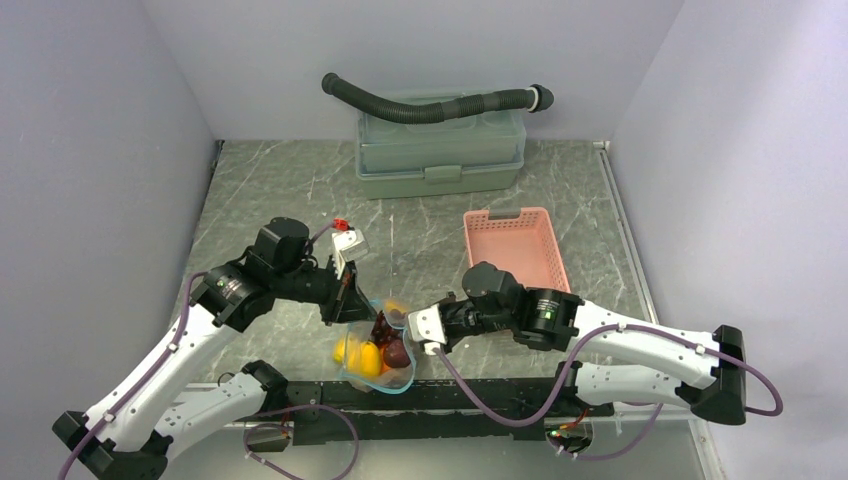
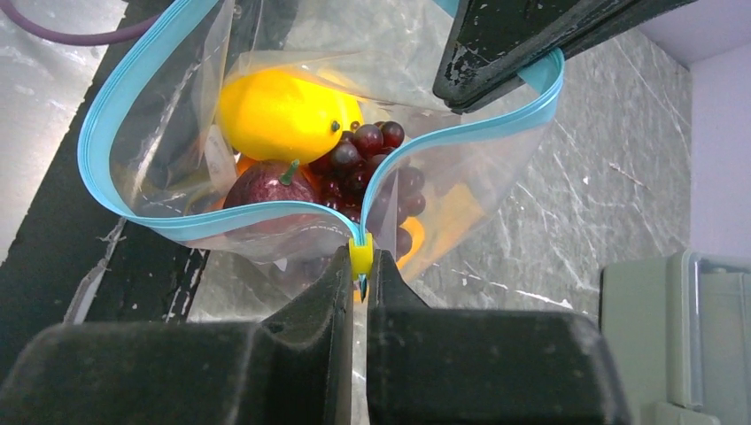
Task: Place the food in the zip-top bag and seal the zipper
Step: Zip the zipper food storage bag at the center of the board.
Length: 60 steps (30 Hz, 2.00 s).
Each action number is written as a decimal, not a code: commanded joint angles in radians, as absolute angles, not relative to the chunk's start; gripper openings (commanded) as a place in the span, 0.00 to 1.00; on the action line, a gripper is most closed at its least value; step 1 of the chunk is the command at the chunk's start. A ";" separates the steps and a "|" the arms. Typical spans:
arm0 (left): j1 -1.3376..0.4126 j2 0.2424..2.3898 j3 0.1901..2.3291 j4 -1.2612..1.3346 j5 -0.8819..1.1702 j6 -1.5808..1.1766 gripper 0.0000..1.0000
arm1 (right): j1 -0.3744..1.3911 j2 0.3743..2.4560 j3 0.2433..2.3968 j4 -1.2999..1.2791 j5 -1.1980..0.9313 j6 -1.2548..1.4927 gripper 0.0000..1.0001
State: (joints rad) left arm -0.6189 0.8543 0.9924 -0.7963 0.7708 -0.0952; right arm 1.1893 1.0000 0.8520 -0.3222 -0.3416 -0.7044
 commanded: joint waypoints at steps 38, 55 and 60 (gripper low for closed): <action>-0.623 0.737 1.080 -0.666 0.708 -0.140 0.70 | 1.198 1.226 1.477 -1.011 -0.378 -0.366 0.00; -0.623 0.711 0.934 -0.288 0.911 -0.224 0.86 | 1.197 1.310 1.655 -1.126 -0.440 -0.207 0.00; -0.623 0.737 0.874 -0.115 0.992 -0.320 0.88 | 1.198 1.321 1.688 -1.131 -0.437 -0.187 0.00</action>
